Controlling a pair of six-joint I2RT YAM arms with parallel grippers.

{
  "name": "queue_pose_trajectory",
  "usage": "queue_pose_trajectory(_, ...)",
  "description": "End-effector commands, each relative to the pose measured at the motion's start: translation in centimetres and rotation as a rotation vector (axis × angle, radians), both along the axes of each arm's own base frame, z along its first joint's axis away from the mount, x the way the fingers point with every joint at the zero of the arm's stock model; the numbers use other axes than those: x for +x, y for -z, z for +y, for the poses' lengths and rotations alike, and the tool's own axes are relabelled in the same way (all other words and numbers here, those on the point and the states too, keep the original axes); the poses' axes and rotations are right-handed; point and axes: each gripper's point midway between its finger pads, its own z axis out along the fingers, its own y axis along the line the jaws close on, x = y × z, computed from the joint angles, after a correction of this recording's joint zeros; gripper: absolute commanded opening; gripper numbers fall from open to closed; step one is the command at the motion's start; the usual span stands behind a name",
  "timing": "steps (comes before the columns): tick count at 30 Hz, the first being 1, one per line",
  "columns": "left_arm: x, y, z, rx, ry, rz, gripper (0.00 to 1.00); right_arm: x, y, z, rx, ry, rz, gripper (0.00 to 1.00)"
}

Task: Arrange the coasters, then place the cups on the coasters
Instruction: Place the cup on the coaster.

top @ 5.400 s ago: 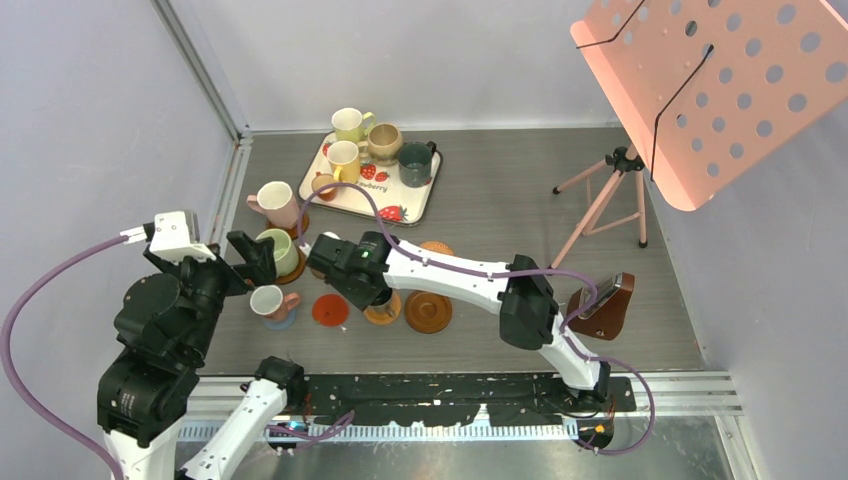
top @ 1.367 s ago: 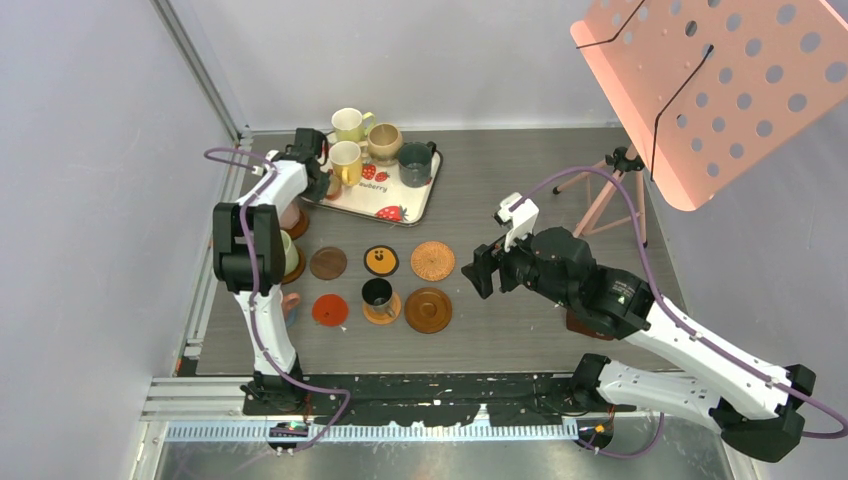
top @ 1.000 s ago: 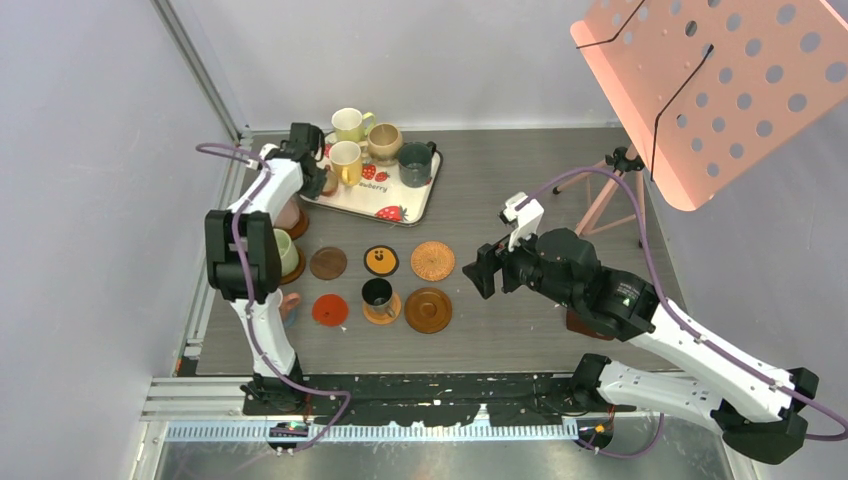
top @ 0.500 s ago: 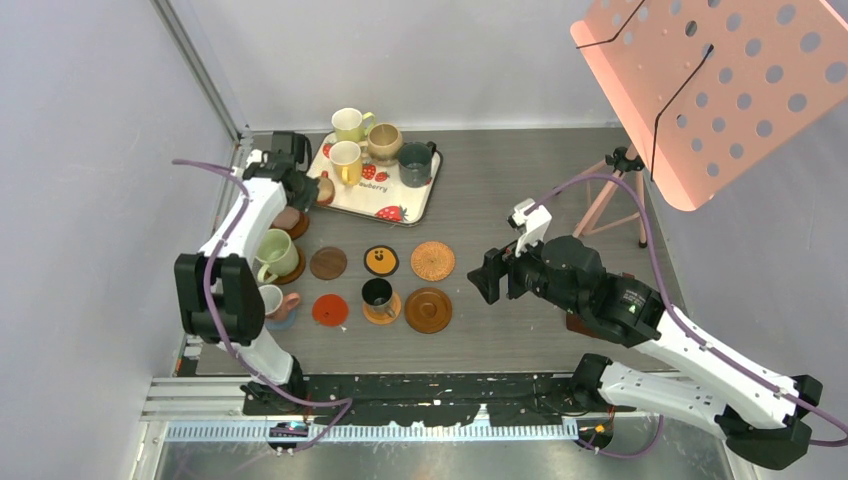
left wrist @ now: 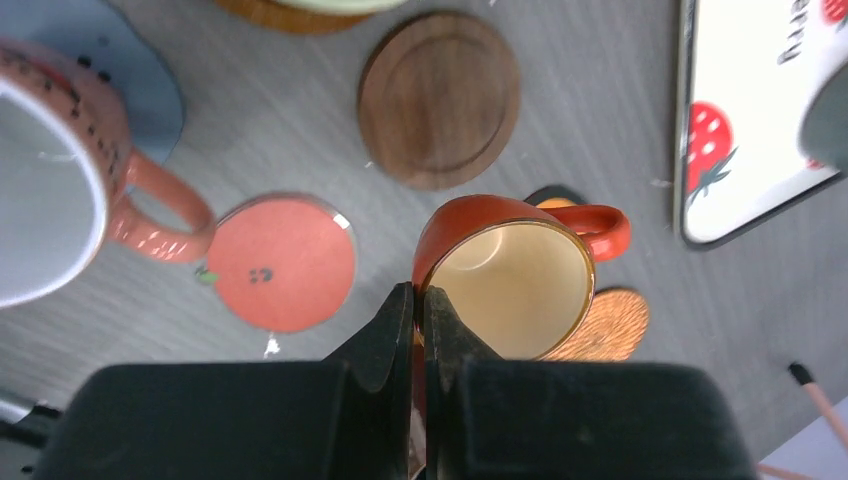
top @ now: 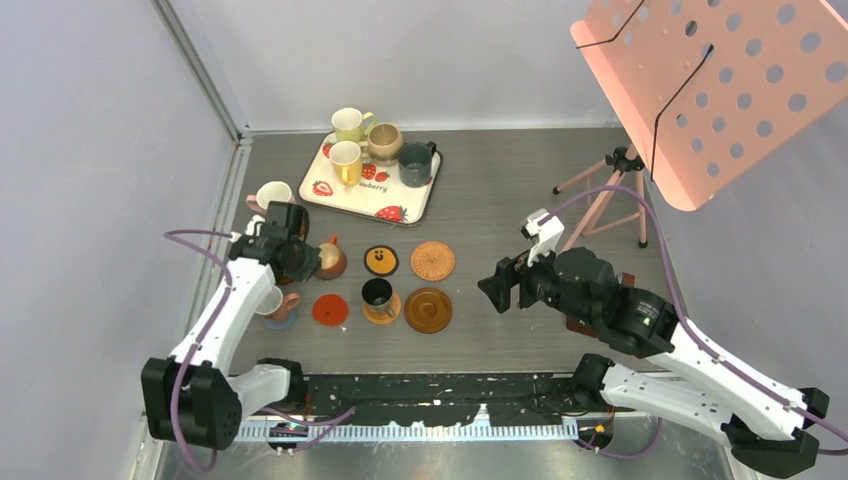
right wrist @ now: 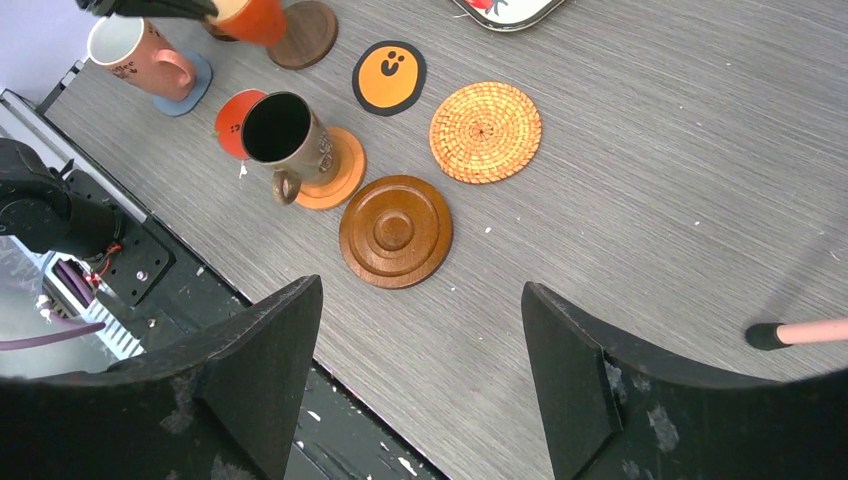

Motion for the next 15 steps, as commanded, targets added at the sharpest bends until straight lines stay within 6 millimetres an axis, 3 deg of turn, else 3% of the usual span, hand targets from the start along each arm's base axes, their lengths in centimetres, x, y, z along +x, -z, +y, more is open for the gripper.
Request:
queue_pose_trajectory(1,-3.2,0.7,-0.6,-0.016,0.023,0.041,0.0,0.0,-0.7,-0.3,0.021,0.012,-0.018,0.8)
queue_pose_trajectory(10,-7.5,2.7,0.6,0.018,-0.006,0.06,0.0,-0.6,-0.4,-0.4,0.049,0.001,-0.007,0.8)
queue_pose_trajectory(15,-7.9,3.9,0.2,-0.007,-0.006,0.073,0.0,-0.6,-0.5,-0.2,0.056,-0.003,-0.006,0.8)
